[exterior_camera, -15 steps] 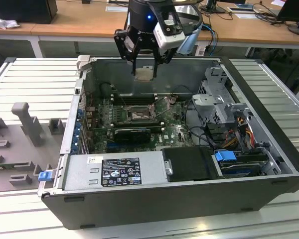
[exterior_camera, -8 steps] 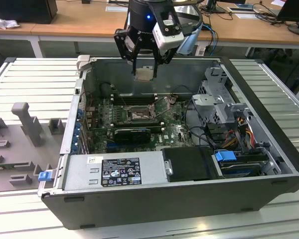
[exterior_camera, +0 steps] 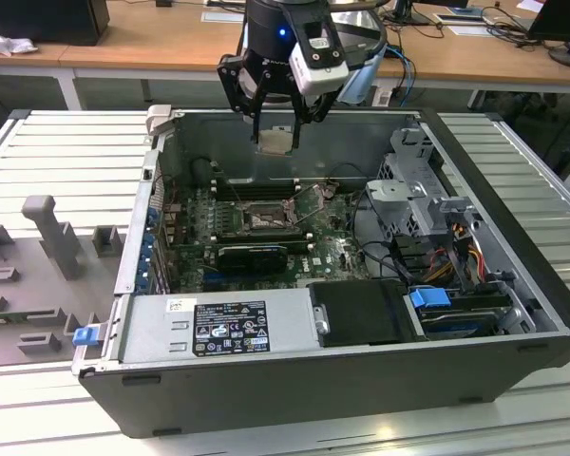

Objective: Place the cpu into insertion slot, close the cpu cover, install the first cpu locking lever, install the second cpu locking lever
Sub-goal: 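Place the cpu into insertion slot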

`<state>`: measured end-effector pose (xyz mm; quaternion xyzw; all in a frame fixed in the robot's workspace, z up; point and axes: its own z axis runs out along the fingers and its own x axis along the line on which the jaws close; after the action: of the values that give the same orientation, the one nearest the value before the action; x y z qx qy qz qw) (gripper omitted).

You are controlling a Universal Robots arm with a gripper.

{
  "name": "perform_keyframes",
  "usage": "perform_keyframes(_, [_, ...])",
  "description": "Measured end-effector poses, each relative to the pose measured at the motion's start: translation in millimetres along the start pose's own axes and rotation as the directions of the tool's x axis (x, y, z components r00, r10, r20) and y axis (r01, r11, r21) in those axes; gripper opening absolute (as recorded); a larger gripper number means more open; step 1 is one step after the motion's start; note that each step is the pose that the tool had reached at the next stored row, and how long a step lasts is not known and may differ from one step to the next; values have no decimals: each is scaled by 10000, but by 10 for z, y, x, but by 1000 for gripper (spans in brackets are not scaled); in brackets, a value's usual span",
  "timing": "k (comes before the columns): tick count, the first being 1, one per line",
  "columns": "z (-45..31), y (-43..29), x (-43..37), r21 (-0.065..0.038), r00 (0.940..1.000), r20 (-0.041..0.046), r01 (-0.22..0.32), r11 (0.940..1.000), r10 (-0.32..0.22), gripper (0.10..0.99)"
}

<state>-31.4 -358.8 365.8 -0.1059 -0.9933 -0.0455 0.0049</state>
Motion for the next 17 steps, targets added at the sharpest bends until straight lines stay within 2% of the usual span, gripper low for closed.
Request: perform_keyframes(17, [3,0,0,-9,9987,41,-507,9987,507,529])
